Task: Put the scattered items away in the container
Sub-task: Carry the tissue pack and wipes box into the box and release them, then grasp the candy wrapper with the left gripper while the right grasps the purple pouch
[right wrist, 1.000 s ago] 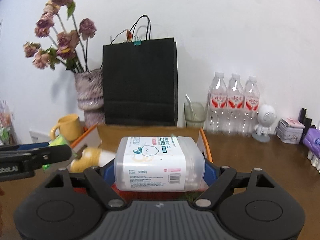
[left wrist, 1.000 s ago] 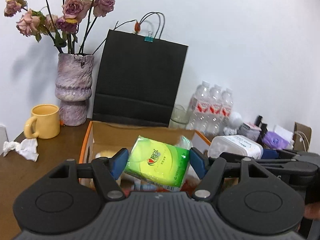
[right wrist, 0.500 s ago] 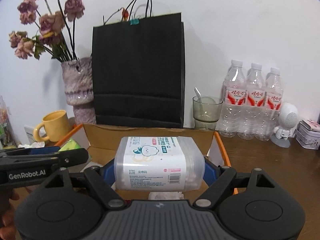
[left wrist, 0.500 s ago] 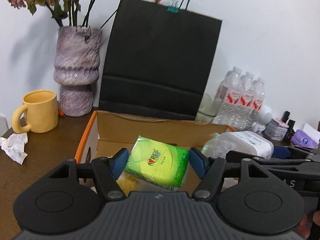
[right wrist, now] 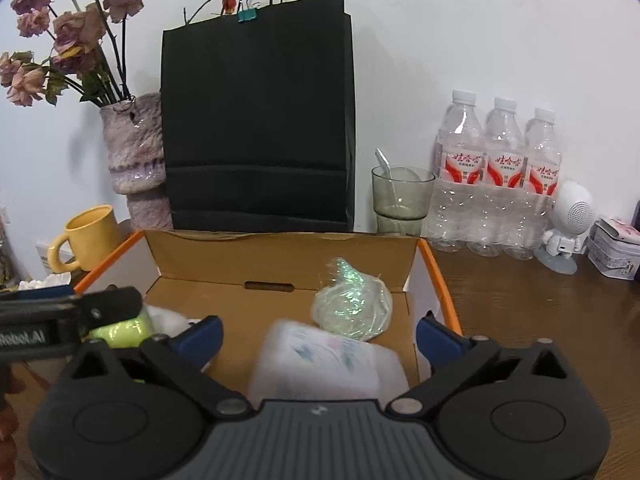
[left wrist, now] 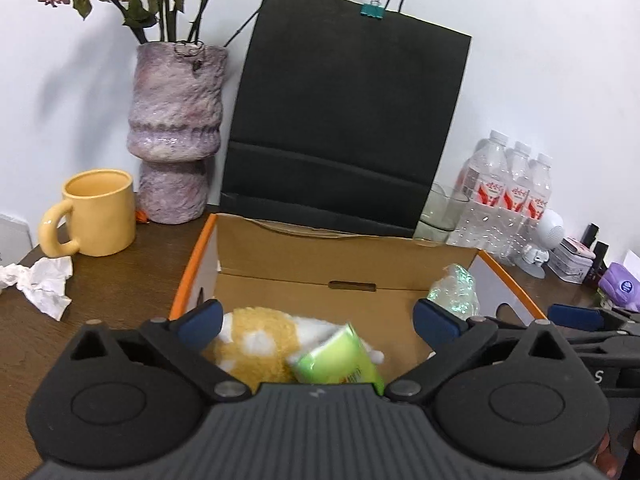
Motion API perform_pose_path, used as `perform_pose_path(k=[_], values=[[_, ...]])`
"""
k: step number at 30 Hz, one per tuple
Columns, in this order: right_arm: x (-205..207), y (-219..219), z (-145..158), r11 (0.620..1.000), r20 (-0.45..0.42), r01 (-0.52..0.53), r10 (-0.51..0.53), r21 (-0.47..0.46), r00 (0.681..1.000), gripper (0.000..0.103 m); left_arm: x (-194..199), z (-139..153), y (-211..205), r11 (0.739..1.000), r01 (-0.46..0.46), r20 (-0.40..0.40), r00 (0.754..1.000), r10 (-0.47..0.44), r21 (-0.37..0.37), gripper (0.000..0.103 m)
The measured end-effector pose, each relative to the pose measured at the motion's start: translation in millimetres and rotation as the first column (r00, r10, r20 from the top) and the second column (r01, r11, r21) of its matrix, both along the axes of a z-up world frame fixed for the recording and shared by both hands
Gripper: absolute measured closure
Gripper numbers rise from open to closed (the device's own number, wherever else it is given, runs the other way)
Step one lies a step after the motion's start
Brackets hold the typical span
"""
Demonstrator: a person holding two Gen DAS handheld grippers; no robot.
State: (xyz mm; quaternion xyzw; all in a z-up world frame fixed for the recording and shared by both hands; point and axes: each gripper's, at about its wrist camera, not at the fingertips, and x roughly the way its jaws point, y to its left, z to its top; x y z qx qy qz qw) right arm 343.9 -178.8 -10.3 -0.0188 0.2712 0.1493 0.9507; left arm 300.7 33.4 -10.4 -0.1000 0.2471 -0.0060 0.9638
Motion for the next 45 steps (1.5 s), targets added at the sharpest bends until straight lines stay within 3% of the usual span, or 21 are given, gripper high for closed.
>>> perform_pose_path(k=[23, 28, 34, 40, 45], values=[[-6, -2, 6, 1.0, 0.0, -0.011, 0.011, 0.006, 1.0, 0.0, -10, 6, -2, 1.0, -0.002, 0.01, 1.0, 0.002, 0.001, 0.0], [-22, -14, 15, 1.0, 0.025, -0.011, 0.011, 0.013, 1.0, 0.0, -32, 14, -1, 1.0, 0.01, 0.034, 0.999, -0.01, -0.005, 0.0], [-54, -35, 17, 1.0, 0.034, 0.001, -0.001, -0.003, 0.999, 0.0, -67, 12, -1, 0.999, 0.035, 0.009, 0.999, -0.035, -0.004, 0.0], [-90, -50, 4, 1.0, -0.006, 0.0, 0.0, -0.022, 1.0, 0.0, -101, -3, -4, 0.999, 0.052, -0.055, 0.997, -0.052, 0.008, 0.0], [-124, -43, -14, 0.998, -0.058, -0.06, 0.059, -0.009, 0.997, 0.0, -136, -15, 2, 0.999, 0.029, -0.09, 0.996, -0.027, 0.019, 0.0]])
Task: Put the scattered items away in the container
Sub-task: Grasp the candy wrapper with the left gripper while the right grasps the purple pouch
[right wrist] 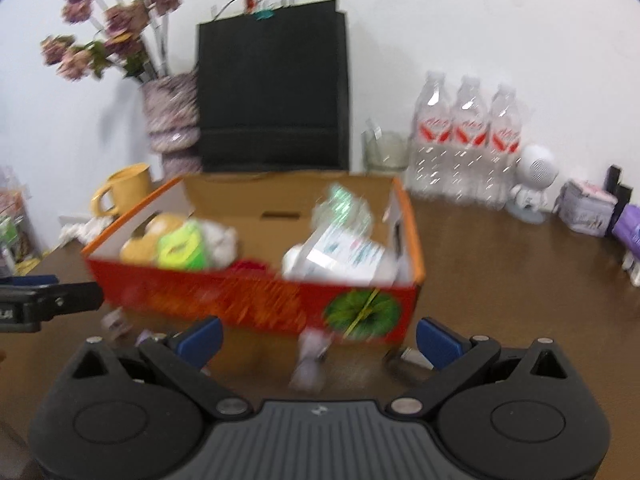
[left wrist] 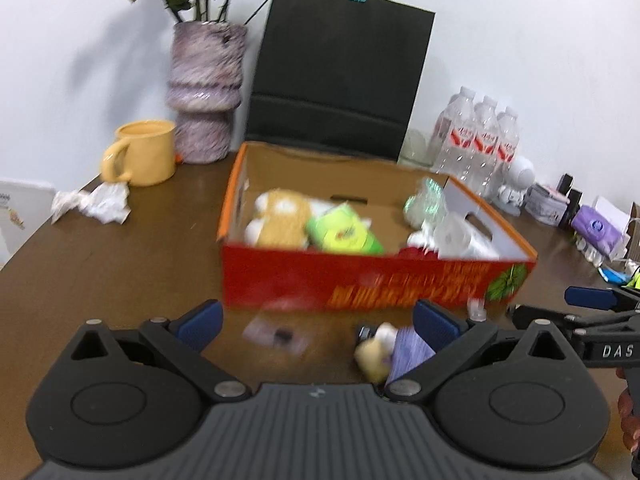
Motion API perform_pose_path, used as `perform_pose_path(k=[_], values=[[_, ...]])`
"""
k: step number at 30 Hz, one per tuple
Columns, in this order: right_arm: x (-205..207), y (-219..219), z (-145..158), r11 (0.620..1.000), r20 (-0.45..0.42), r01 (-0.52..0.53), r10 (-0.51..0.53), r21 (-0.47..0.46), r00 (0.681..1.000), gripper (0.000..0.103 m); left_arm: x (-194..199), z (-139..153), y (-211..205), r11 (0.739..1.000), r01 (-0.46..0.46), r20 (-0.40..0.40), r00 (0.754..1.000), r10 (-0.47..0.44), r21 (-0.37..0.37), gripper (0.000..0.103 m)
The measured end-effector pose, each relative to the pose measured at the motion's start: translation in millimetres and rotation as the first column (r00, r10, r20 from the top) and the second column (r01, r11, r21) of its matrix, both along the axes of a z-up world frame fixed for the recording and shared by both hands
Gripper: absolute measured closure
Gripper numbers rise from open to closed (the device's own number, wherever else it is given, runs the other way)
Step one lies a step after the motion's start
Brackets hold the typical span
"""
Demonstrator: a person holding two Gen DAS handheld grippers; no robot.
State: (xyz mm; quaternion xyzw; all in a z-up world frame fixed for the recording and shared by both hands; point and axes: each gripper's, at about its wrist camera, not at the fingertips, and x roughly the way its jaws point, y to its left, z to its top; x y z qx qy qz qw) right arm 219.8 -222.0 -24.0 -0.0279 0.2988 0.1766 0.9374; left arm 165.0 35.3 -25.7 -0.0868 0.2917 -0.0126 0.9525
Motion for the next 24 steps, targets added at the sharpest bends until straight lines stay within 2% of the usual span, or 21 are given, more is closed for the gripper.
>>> perform_pose_path(k=[5, 6, 9, 11, 12, 14, 15, 16, 20, 24], values=[[-29, 30, -21, 0.995, -0.056, -0.098, 0.098, 0.005, 0.994, 0.004, -32, -8, 16, 0.999, -0.048, -0.03, 0.998, 0.048, 0.008, 0.0], [-33, 37, -25, 0.993, -0.069, -0.118, 0.118, 0.004, 0.991, 0.011, -38, -10, 18, 0.999, -0.053, -0.033, 0.998, 0.053, 0.008, 0.0], [-39, 55, -39, 0.991, -0.1, -0.136, 0.135, -0.007, 0.986, 0.017, -53, -15, 23, 0.998, -0.062, -0.039, 0.997, 0.063, 0.009, 0.0], [-41, 62, -46, 0.991, -0.117, -0.134, 0.131, -0.021, 0.984, 0.026, -59, -18, 23, 0.998, -0.061, -0.042, 0.997, 0.061, 0.003, 0.0], [-43, 65, -48, 0.991, -0.105, -0.131, 0.126, -0.035, 0.986, 0.033, -61, -19, 23, 0.998, -0.06, -0.046, 0.997, 0.06, 0.0, 0.0], [-49, 68, -48, 0.988, -0.09, -0.144, 0.139, -0.05, 0.986, 0.056, -62, -23, 21, 0.999, -0.051, -0.053, 0.997, 0.051, -0.009, 0.001], [-52, 67, -46, 0.986, -0.092, -0.16, 0.156, -0.038, 0.983, 0.083, -62, -24, 19, 0.999, -0.045, -0.059, 0.997, 0.044, -0.014, 0.003], [-54, 65, -45, 0.986, -0.095, -0.167, 0.164, -0.03, 0.982, 0.094, -61, -26, 16, 0.999, -0.035, -0.063, 0.997, 0.034, -0.019, 0.004], [-63, 49, -41, 0.99, -0.079, -0.14, 0.138, -0.015, 0.987, 0.096, -54, -33, -1, 1.0, 0.006, -0.081, 0.997, -0.008, -0.022, 0.01], [-68, 27, -36, 0.994, -0.06, -0.107, 0.107, -0.001, 0.992, 0.096, -45, -40, -21, 1.0, 0.023, -0.104, 0.994, -0.022, 0.01, 0.028]])
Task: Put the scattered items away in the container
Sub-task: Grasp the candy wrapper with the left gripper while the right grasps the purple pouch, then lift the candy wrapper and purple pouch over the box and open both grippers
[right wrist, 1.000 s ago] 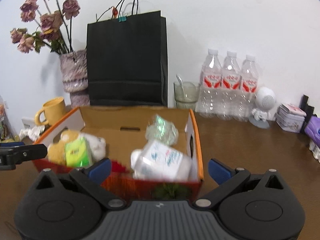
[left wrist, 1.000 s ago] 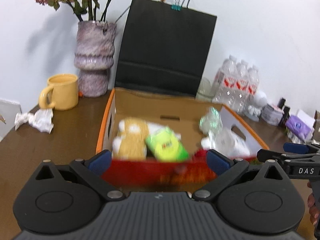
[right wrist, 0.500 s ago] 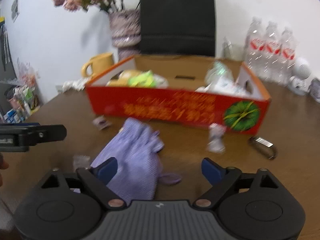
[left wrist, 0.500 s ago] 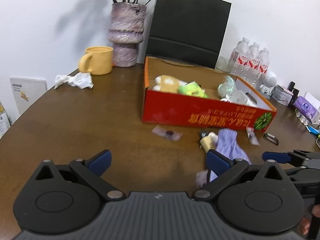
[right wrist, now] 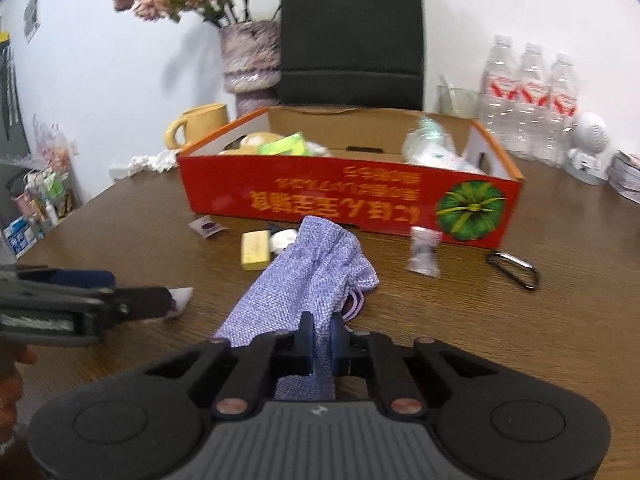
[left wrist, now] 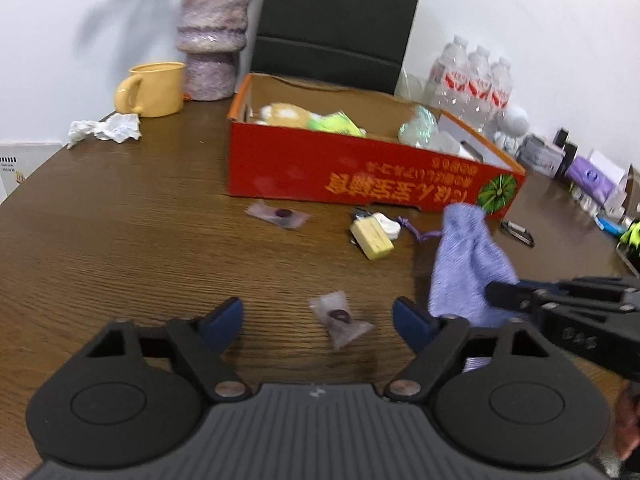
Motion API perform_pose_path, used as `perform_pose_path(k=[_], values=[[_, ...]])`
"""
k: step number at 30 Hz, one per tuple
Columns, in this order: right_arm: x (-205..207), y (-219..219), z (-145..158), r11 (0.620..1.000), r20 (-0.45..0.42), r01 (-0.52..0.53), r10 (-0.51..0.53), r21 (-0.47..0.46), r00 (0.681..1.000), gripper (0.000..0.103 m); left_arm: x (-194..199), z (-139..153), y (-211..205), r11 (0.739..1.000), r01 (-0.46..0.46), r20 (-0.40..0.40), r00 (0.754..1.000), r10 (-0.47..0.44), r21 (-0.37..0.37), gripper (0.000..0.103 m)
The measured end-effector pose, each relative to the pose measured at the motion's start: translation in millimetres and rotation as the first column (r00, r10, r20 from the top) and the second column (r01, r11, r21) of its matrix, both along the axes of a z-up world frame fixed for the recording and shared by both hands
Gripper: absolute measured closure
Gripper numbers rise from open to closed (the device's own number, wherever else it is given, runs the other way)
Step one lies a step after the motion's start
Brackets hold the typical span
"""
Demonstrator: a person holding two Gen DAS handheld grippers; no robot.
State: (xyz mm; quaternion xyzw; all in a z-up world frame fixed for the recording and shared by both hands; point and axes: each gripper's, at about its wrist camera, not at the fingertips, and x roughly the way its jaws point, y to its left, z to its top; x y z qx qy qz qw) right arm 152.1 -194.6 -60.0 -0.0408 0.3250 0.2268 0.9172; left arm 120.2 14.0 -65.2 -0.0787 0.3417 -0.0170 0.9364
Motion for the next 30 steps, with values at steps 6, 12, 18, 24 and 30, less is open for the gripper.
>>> perform_pose_path(k=[6, 12, 18, 24, 30], values=[[-3, -21, 6, 0.999, 0.022, 0.031, -0.032, 0.013, 0.999, 0.096, -2, -4, -25, 0.994, 0.026, 0.01, 1.0, -0.027, 0.106, 0.086], [-8, -26, 14, 0.999, 0.052, 0.023, -0.025, 0.03, 0.998, 0.096, -13, 1, -26, 0.994, 0.041, 0.035, 0.998, -0.045, 0.097, 0.087], [-11, -28, 30, 0.999, 0.097, 0.007, -0.012, 0.049, 0.995, 0.096, -19, 37, -22, 0.995, 0.049, 0.15, 0.987, -0.062, 0.087, 0.087], [9, -24, 66, 0.997, 0.178, 0.0, -0.014, 0.081, 0.984, 0.096, 10, 83, -18, 0.996, 0.05, 0.275, 0.959, -0.069, 0.073, 0.087], [65, -7, 92, 0.992, 0.224, -0.004, -0.024, 0.125, 0.974, 0.096, 71, 99, -7, 0.999, 0.024, 0.315, 0.948, -0.035, 0.04, 0.087]])
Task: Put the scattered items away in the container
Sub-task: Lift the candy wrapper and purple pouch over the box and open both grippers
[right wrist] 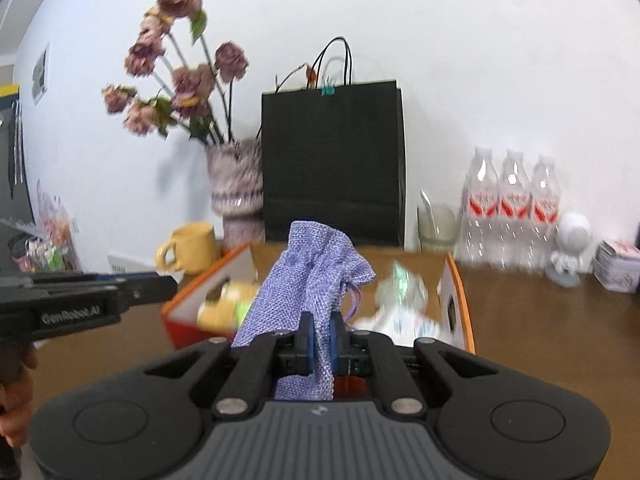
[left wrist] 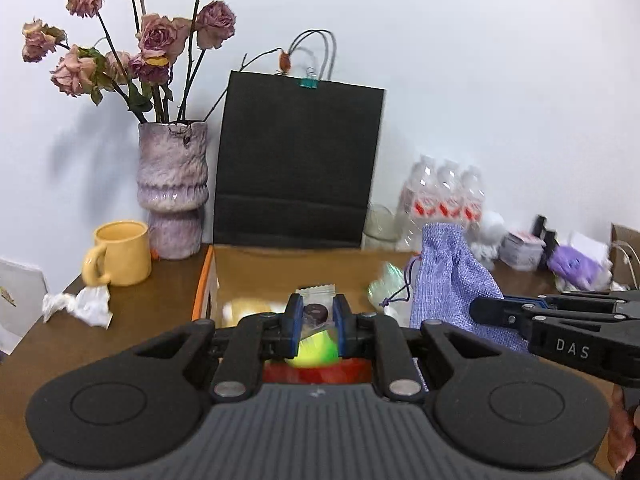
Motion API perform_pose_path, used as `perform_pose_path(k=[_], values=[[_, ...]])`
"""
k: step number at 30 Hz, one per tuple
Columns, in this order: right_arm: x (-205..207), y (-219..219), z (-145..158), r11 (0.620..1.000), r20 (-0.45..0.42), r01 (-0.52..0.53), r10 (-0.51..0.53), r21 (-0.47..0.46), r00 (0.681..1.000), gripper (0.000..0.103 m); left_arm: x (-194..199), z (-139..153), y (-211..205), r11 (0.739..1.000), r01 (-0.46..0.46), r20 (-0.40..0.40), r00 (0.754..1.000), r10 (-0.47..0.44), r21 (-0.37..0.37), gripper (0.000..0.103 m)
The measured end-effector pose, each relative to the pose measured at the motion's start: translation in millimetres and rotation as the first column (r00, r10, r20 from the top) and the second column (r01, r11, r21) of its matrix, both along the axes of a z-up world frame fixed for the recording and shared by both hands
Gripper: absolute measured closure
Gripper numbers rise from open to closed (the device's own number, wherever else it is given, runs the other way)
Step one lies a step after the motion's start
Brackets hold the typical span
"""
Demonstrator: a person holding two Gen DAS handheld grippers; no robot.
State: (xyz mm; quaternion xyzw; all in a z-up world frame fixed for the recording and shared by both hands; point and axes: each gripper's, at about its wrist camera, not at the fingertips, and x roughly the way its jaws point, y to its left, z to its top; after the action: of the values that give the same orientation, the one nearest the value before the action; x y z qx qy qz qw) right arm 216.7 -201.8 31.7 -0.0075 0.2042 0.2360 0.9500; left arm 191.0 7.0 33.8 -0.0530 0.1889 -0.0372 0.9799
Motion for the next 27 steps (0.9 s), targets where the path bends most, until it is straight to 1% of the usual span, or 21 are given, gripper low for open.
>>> perform_pose_path(k=[4, 7, 10, 13, 17, 18, 20, 21, 22, 23, 24, 27], values=[[43, 14, -1, 1.0, -0.008, 0.001, -0.001, 0.018, 1.0, 0.096, 45, -12, 12, 0.999, -0.021, -0.027, 0.999, 0.02, -0.03, 0.087], [73, 25, -11, 1.0, -0.032, -0.004, 0.005, 0.022, 0.999, 0.096, 75, -25, 21, 0.998, -0.033, -0.049, 0.998, 0.03, -0.053, 0.087], [97, 34, -22, 1.0, -0.049, 0.0, 0.001, 0.014, 0.999, 0.096, 95, -37, 26, 0.997, -0.038, -0.067, 0.997, 0.034, -0.07, 0.087], [116, 42, -33, 1.0, -0.068, -0.005, 0.005, -0.003, 0.998, 0.096, 109, -47, 28, 0.998, -0.032, -0.085, 0.996, 0.027, -0.062, 0.087], [128, 46, -43, 1.0, -0.088, -0.002, 0.0, -0.031, 0.996, 0.096, 118, -55, 27, 0.998, -0.033, -0.119, 0.993, 0.027, -0.051, 0.086], [129, 46, -45, 0.999, -0.097, -0.003, -0.001, -0.037, 0.995, 0.094, 119, -55, 27, 0.998, -0.036, -0.125, 0.992, 0.03, -0.05, 0.084], [131, 44, -46, 0.999, -0.109, 0.008, -0.013, -0.044, 0.994, 0.079, 117, -54, 29, 0.997, -0.047, -0.127, 0.991, 0.04, -0.055, 0.061], [131, 44, -47, 0.998, -0.11, 0.016, -0.022, -0.052, 0.994, 0.056, 116, -53, 30, 0.997, -0.052, -0.124, 0.991, 0.045, -0.061, 0.029], [130, 43, -46, 0.998, -0.108, 0.023, -0.03, -0.063, 0.994, 0.027, 114, -52, 31, 0.996, -0.067, -0.12, 0.991, 0.059, -0.059, 0.009], [129, 43, -46, 0.997, -0.101, 0.032, -0.039, -0.07, 0.994, 0.013, 113, -50, 31, 0.994, -0.095, -0.117, 0.989, 0.089, -0.047, 0.005], [128, 43, -44, 0.996, -0.09, 0.042, -0.049, -0.076, 0.995, 0.003, 113, -49, 30, 0.993, -0.11, -0.109, 0.988, 0.106, -0.034, 0.001], [125, 42, -40, 0.995, -0.074, 0.049, -0.056, -0.092, 0.996, 0.001, 112, -46, 31, 0.993, -0.113, -0.104, 0.988, 0.11, -0.028, 0.0]])
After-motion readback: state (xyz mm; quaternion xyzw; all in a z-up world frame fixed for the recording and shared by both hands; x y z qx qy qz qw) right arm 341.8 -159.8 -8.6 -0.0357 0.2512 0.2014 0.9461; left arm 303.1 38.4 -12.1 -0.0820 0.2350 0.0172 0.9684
